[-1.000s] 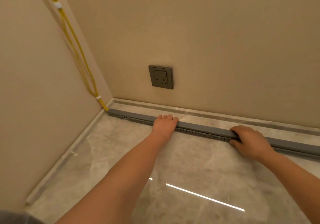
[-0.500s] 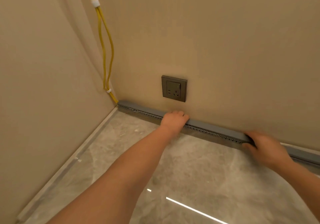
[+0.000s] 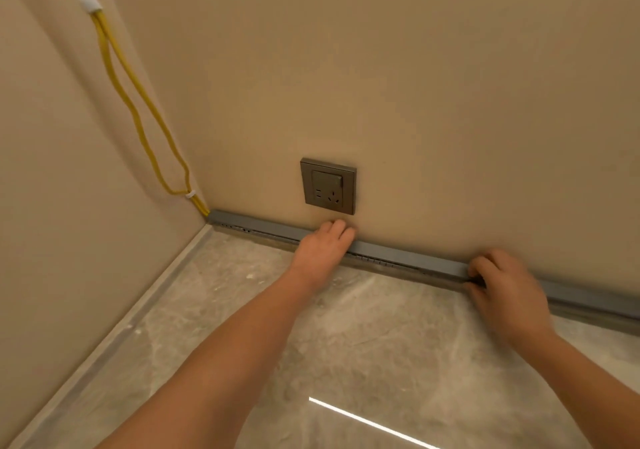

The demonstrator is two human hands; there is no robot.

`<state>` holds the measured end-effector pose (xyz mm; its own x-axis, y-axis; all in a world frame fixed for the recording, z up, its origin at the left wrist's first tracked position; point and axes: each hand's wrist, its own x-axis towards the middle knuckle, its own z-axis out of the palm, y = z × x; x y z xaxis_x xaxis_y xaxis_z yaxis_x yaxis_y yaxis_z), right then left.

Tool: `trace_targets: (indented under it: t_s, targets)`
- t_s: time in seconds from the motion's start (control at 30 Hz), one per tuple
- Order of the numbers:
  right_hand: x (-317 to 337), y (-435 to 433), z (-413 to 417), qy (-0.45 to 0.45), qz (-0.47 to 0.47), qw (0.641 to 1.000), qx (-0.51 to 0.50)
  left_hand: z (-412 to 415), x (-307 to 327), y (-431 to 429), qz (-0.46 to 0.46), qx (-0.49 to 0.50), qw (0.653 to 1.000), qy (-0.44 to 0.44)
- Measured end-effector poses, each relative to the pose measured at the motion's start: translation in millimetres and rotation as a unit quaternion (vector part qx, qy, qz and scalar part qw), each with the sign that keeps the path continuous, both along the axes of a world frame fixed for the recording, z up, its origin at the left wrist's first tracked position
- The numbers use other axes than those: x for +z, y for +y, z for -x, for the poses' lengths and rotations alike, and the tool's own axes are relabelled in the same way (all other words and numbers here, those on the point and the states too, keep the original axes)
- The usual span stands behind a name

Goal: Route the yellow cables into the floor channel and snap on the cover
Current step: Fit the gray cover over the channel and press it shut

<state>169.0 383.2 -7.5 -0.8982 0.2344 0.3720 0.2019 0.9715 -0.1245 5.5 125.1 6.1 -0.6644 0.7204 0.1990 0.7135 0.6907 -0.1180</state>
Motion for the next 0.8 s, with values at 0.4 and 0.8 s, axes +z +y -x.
trace_targets:
  t_s: [0.4,0.8]
  targets:
    - [1.1,1.3,3.1,-0.013,-0.044,0.999,-0.005,7.6,-7.5,1.1,-0.001,0.018,0.997,0.072]
    - [1.8,-13.5,-5.2,-0.065,0.075,0.994,-0.053,-10.9,-21.3,13.7,-0.024,0.092,0.995,0.01]
